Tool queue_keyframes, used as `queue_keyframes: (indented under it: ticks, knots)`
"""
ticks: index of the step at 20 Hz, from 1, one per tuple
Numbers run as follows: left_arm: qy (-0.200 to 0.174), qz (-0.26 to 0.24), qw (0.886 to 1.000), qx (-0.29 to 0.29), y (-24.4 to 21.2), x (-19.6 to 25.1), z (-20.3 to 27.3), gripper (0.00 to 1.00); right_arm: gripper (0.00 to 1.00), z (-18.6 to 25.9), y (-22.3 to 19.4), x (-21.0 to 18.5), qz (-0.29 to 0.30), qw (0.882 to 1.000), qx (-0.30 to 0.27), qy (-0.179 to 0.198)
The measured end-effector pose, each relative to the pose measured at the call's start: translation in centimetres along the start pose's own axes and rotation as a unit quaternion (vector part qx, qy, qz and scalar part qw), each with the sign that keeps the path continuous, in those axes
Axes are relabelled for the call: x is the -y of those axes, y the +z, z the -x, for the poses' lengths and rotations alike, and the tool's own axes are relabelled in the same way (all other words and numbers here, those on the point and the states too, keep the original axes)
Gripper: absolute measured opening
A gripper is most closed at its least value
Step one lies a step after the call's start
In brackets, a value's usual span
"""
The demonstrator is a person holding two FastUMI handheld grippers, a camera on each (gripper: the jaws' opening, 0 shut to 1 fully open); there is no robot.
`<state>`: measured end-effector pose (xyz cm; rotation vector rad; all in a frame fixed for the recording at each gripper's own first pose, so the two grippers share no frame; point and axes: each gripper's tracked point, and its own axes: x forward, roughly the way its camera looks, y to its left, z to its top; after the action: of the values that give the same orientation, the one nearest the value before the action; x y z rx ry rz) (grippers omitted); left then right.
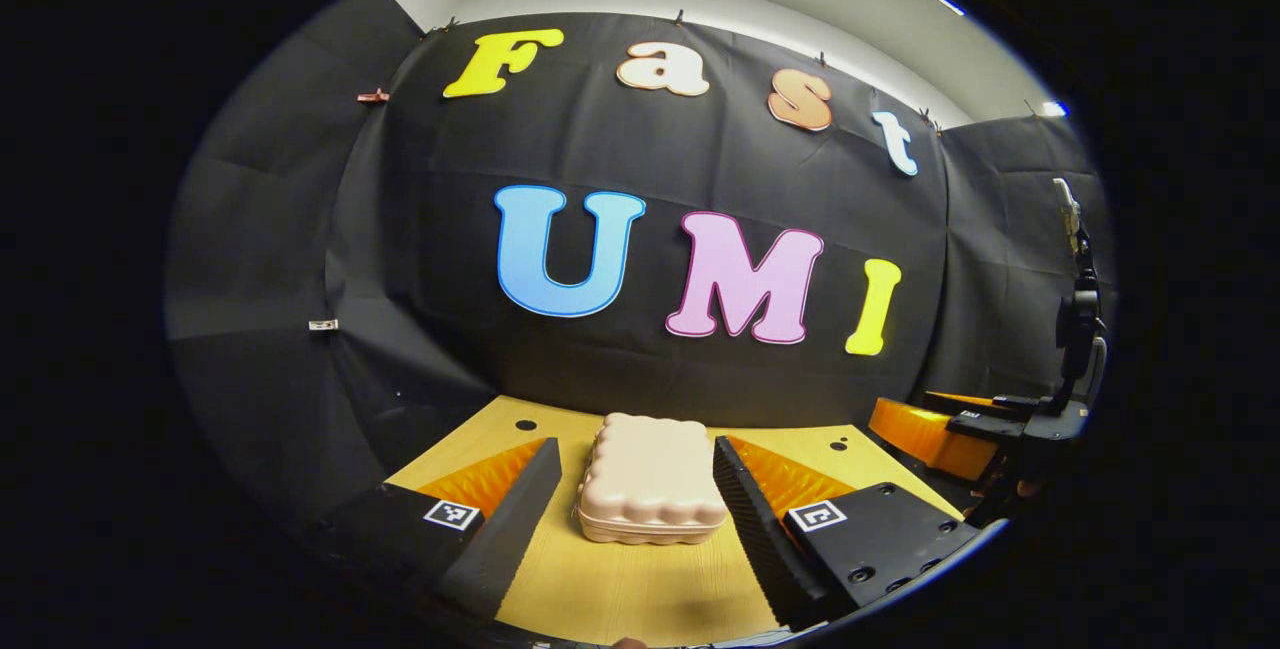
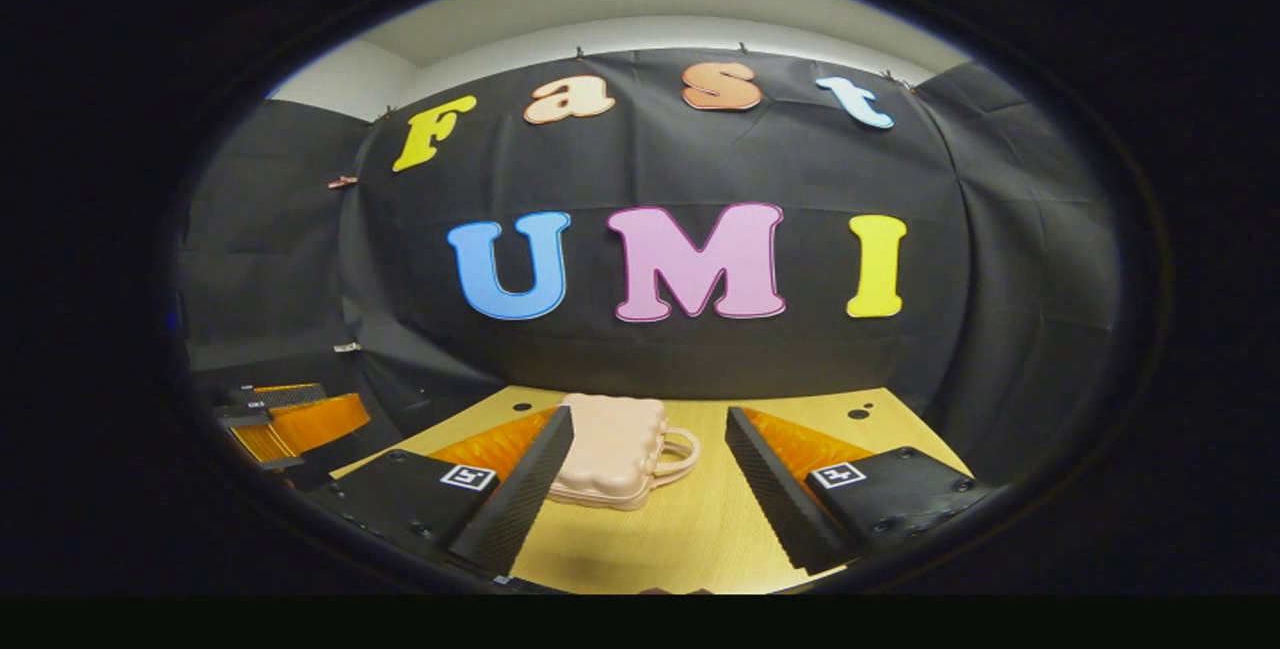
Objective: First open the suitcase, pack the skin care products into it, and then close the suitcase.
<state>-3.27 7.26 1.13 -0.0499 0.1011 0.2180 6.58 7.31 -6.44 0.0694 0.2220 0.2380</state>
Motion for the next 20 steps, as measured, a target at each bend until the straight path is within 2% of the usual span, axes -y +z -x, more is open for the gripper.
queue_keyframes:
  ticks: [4,20]
  knots:
    - [0.010,-0.003,1.000,0.005,0.3,-0.7,0.4,0.96,0.98,0.8,0.6,-1.4,0.009,1.000,0.001,0.011]
    - [0.016,-0.001,1.000,0.004,-0.2,-0.8,1.1,0.96,0.98,1.2,0.5,-1.8,0.005,1.000,-0.001,0.013]
